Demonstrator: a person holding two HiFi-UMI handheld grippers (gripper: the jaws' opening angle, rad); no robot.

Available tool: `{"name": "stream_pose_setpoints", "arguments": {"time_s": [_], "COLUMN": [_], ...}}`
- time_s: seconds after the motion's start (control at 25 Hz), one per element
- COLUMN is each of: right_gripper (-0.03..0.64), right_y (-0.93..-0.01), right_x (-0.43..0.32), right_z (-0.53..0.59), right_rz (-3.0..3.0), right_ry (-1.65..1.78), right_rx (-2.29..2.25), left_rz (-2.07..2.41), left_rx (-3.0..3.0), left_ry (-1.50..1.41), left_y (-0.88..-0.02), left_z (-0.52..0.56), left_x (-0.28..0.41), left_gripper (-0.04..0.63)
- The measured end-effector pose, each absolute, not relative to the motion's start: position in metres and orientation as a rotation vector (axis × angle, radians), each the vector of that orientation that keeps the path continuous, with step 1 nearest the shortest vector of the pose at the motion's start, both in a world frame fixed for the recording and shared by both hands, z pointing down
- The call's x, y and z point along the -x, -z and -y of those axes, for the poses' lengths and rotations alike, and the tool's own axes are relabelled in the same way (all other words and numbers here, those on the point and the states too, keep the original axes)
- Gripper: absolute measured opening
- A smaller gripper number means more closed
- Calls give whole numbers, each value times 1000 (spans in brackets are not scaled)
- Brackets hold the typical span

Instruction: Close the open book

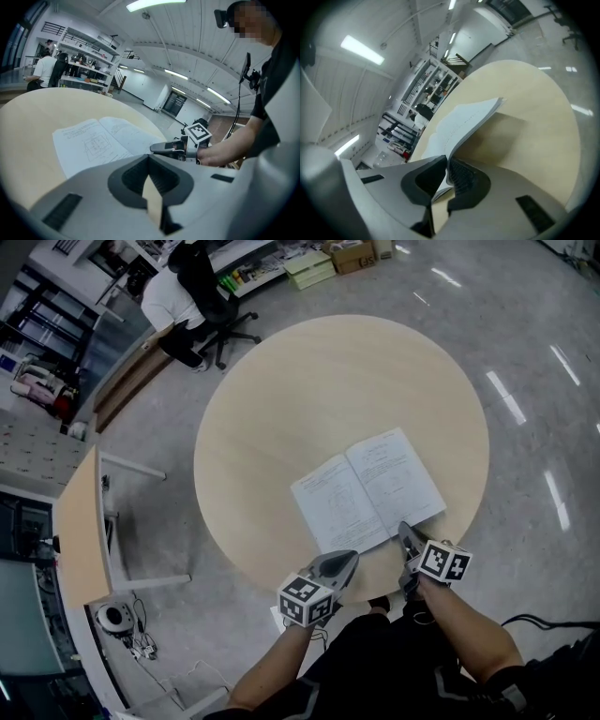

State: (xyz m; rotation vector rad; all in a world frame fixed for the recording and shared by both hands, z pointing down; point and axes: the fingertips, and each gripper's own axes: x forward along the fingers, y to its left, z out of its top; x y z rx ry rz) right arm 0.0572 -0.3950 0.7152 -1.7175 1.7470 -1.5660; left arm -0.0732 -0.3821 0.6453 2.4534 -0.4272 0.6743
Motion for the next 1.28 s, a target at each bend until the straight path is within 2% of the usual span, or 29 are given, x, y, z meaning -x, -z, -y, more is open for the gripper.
{"name": "stream_pose_setpoints", "arguments": {"time_s": [0.32,0.68,1.28], "right_gripper": [14,14,14], "right_y": [-695,-696,-732], "right_x": [-33,-18,29], "right_z": [397,398,402], "right_rz": [-2389,-2735,-3210], "right_ry": [1260,1013,929], "right_rx": [1895,2000,1928], "left_rz": [475,585,747], "left_rx": [-2448,-2411,-2358], "left_ry": [-626,-584,-504], "left_y": [-641,-642,-636], "left_z": [378,378,380], "left_x": [75,101,143], "left_gripper": [-8,-8,-8]}}
